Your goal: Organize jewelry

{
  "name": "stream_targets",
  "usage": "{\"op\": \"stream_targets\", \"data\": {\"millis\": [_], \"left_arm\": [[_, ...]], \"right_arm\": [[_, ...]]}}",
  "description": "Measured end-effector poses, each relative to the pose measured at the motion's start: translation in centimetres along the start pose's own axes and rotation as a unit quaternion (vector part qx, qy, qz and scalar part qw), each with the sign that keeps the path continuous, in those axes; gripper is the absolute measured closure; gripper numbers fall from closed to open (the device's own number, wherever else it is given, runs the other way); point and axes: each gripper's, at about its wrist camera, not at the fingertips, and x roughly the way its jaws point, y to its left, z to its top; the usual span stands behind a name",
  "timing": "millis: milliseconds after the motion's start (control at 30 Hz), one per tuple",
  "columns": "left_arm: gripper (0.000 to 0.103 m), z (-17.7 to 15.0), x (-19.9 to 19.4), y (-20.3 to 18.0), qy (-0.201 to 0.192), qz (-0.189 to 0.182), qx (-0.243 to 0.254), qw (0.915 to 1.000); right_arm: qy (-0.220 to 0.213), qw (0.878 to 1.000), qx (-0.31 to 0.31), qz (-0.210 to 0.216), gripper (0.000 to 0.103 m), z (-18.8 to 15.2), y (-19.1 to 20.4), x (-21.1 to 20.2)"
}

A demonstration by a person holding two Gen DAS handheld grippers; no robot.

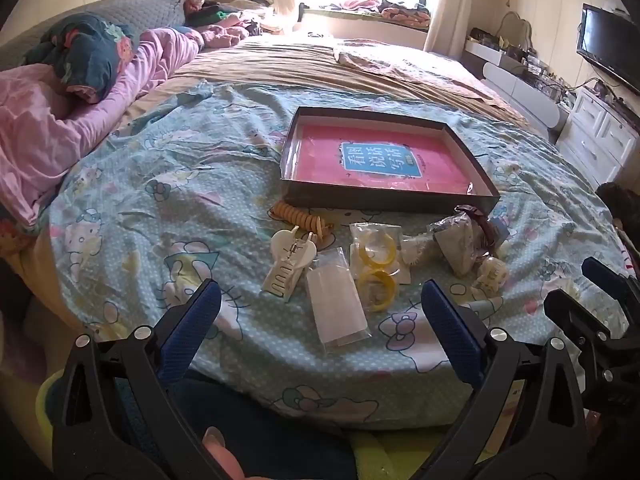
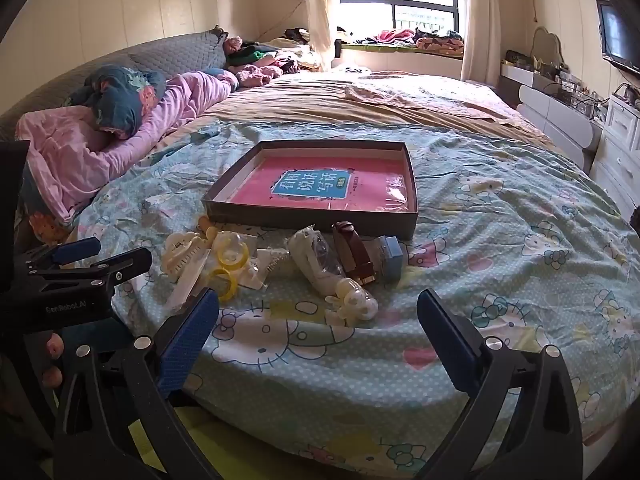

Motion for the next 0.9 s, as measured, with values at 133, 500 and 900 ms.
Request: {"op": "stream_targets", "data": {"millis": [133,500,900], "left_arm": [[0.009,0.02,-0.36,-0.32,0.000,0.000,-0.001,1.0000],[0.009,0.00,-0.37,-0.25,-0.001,-0.001,0.000,1.0000],[0.009,-0.01,-0.37,-0.18,-0.001,-0.002,-0.001,1.0000]], "right_arm": [[-0.001,1.000,0.000,0.000,0.004,0.00,-0.12,0.11],[0.001,1.000,0.000,0.001,0.004,-0.01,0.14,-0.09],[0.001,1.000,0.001,0.002,0.004,-0.07,0.11,0.04]]}}
